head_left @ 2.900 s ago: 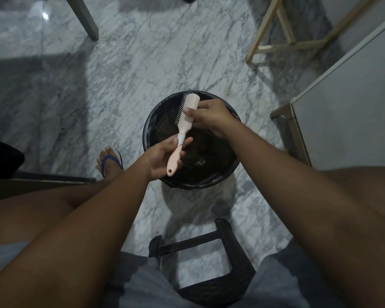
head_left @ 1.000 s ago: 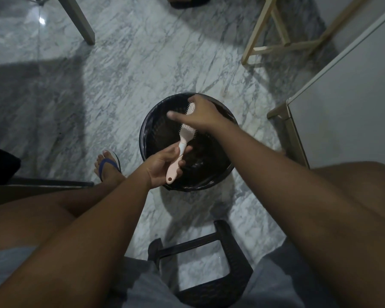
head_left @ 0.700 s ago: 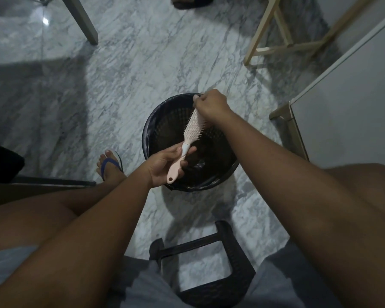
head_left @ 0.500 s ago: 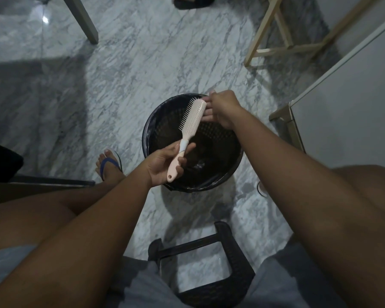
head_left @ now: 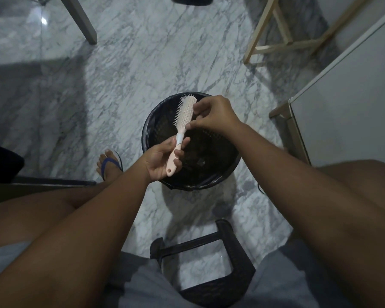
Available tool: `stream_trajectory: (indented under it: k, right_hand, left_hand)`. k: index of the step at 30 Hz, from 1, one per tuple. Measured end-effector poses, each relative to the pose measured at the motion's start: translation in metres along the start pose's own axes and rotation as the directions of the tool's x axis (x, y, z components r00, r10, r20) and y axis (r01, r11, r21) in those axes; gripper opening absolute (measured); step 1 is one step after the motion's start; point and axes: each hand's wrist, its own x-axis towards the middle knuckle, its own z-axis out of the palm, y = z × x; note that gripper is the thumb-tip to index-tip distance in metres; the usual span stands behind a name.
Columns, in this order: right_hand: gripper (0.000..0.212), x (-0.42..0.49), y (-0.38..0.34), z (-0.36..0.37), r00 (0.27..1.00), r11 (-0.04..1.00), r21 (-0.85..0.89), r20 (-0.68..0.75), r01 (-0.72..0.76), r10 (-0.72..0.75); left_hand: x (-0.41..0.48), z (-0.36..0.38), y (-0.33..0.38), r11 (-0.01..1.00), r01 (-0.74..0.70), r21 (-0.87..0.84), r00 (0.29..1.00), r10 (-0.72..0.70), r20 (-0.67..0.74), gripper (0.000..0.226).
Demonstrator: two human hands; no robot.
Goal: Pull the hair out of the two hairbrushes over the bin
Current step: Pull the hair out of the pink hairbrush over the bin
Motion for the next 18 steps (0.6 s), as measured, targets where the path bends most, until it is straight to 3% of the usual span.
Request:
stream_trajectory:
  k: [3, 6, 8, 11, 13, 16, 18]
  right_hand:
    - [0.042, 0.004, 0.007, -0.006, 1.000, 1.000, -0.003, -0.005, 0.007, -0.007]
    - [0.016, 0.009, 0.012, -0.009, 0.998, 0.993, -0.119, -0.061, 0.022, -0.029]
    - [0.021, 0.014, 0.020, -0.007, 0.986, 0.986, -0.150, -0.161, -0.071, 0.047]
    - [0.027, 0.016, 0.024, -0.002, 0.966, 0.990, 0.001, -0.220, -0.139, 0.136]
    - [0.042, 0.009, 0.014, -0.001, 0.981, 0.990, 0.061, -0.140, -0.127, 0.135]
    - [0.090, 0.002, -0.003, 0.001, 0.997, 0.995, -0.087, 0.044, -0.055, 0.059]
    - [0.094, 0.003, -0.010, 0.002, 0.995, 0.994, -0.100, 0.087, -0.041, 0.050]
  left_hand:
    - [-0.003, -0.001, 0.003, 0.998, 0.029, 0.047, 0.999, -0.030, 0.022, 0.050]
    - [-0.005, -0.002, 0.002, 0.998, 0.031, 0.048, 0.998, -0.034, 0.052, 0.051]
    - [-0.004, 0.002, -0.002, 0.999, 0.035, 0.039, 0.996, -0.039, 0.084, 0.057]
    - [-0.001, 0.006, -0.009, 0.999, 0.020, 0.028, 0.999, -0.021, 0.048, 0.051]
    - [0.001, 0.008, -0.011, 0.999, -0.001, 0.041, 1.000, 0.001, -0.005, 0.047]
    - [0.001, 0.008, -0.010, 0.998, -0.003, 0.064, 1.000, 0.004, -0.027, 0.044]
    - [0.000, 0.006, -0.010, 0.997, -0.009, 0.082, 0.999, 0.012, -0.035, 0.042]
